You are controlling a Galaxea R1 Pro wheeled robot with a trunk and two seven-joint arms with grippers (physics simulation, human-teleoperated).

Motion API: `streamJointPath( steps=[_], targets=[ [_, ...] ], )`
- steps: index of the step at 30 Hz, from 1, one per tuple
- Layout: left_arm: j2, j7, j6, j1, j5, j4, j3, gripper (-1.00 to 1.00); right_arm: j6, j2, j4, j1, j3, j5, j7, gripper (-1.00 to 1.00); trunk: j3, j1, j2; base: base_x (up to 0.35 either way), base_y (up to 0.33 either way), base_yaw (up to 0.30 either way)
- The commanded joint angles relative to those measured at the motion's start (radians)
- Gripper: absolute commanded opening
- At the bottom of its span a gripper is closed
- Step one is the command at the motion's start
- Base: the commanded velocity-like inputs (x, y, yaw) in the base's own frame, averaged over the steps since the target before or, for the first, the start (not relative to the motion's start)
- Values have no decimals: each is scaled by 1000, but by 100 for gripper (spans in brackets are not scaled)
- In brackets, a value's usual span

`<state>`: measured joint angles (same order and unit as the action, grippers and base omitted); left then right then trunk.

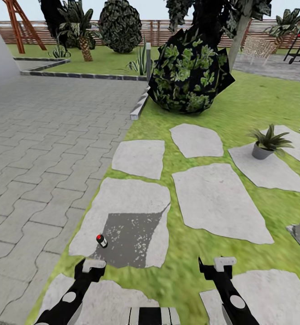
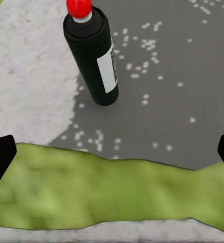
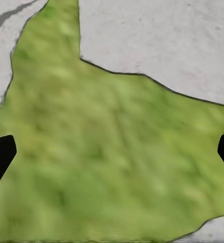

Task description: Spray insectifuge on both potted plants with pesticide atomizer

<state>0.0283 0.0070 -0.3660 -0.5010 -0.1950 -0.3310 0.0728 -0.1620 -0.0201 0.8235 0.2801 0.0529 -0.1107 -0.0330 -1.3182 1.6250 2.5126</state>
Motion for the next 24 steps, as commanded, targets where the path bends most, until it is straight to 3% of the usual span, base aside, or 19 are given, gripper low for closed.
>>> streamJointPath(
  steps=[1, 7, 16, 24],
  targets=[
    [-1, 1, -4, -1, -11, 0, 7, 100, -2, 0, -1, 0, 1, -10, -4, 100, -6, 0, 1, 0, 0, 0],
    [-1, 1, -5, -1, -11, 0, 7, 100, -2, 0, -2, 1, 1, -10, -2, 100, -38, 3, 2, 0, 0, 0],
    [-1, 2, -42, -1, -12, 1, 7, 100, -3, -1, -5, 0, -2, -16, -1, 100, -40, 3, 2, 8, 6, 0],
    [-1, 8, -45, -1, -13, 1, 7, 100, -3, -4, -6, -1, -2, -18, -1, 100, -40, 3, 2, 163, 188, 0]
  ],
)
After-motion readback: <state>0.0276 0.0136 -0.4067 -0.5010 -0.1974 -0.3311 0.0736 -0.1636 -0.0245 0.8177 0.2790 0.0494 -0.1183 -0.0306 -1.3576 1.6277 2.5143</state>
